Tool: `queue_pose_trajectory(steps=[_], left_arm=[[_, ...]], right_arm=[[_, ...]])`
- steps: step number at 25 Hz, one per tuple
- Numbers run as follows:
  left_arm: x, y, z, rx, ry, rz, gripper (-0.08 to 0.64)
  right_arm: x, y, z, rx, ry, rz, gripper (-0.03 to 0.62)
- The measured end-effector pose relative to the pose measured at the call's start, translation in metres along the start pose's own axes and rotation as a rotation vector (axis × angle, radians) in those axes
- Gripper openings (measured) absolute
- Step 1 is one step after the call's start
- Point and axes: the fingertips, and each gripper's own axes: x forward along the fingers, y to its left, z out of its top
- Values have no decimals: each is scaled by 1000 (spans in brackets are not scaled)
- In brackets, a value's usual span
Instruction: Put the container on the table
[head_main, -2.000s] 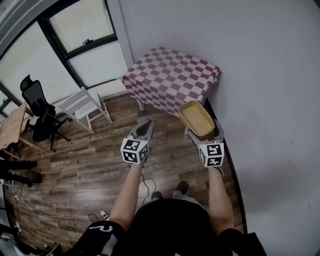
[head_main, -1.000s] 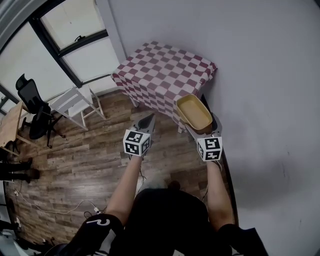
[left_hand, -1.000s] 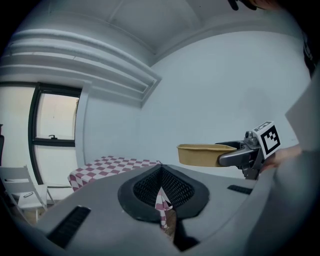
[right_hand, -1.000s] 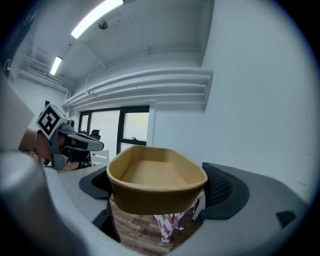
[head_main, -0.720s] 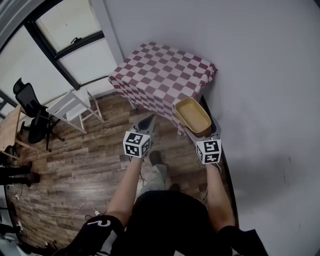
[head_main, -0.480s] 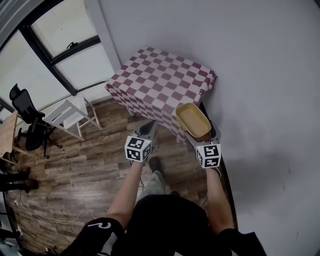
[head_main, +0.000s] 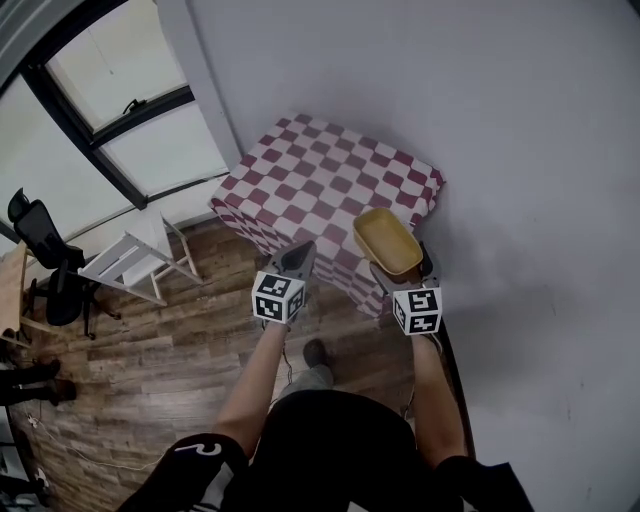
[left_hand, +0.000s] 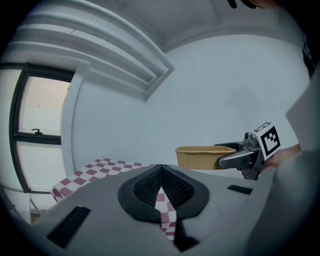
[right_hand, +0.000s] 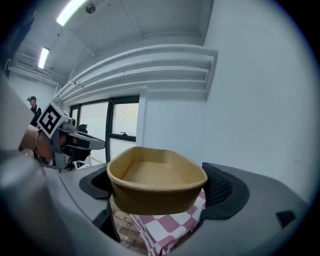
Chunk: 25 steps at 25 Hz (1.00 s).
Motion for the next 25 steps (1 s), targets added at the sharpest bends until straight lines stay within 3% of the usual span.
queue_pose_trajectory(steps=[11, 25], left_arm=[[54, 91, 17, 15, 20, -55, 25], [61, 153, 25, 21, 0, -36, 25]], right_arm=[[105, 3, 18, 0, 25, -33, 543], [157, 10, 31, -9, 17, -37, 543]])
